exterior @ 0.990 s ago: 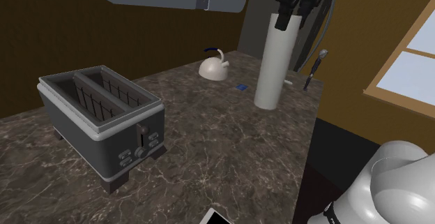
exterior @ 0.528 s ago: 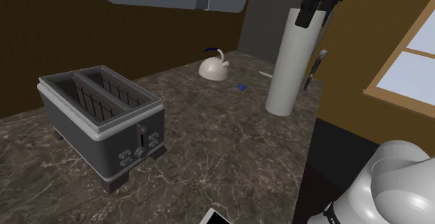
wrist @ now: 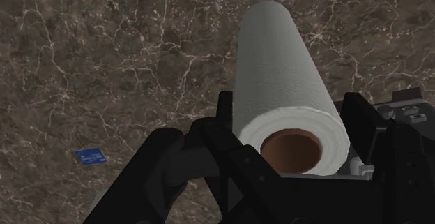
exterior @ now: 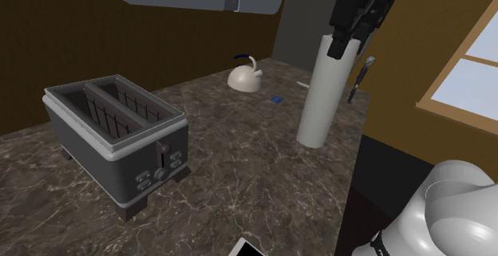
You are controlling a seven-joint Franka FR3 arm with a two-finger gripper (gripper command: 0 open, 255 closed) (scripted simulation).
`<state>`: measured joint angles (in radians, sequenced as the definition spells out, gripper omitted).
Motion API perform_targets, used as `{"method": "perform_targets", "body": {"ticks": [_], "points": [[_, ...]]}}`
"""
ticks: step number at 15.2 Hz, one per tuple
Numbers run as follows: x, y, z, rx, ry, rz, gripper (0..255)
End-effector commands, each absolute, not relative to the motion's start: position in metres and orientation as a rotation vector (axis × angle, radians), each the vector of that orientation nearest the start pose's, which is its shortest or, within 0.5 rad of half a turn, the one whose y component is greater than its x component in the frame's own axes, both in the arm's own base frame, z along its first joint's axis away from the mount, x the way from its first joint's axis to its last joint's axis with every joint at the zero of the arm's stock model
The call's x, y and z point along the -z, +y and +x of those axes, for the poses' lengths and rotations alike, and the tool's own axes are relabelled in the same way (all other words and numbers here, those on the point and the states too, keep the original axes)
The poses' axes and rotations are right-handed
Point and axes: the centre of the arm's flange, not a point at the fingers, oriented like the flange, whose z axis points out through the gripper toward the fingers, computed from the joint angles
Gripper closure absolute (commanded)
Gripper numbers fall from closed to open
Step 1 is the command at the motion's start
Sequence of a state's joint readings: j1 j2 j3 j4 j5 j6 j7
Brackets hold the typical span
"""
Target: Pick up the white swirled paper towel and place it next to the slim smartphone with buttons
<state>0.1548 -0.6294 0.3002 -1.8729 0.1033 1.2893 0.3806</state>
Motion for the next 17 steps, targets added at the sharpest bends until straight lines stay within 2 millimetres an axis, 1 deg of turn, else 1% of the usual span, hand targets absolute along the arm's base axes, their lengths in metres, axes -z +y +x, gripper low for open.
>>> {"method": "perform_targets", "body": {"ticks": [1, 17], "points": [[-0.71, 0.199, 0.262, 0.079, -0.082, -3.202, 255], [-0.626, 0.199, 0.262, 0.079, -0.082, -3.202, 255]]}}
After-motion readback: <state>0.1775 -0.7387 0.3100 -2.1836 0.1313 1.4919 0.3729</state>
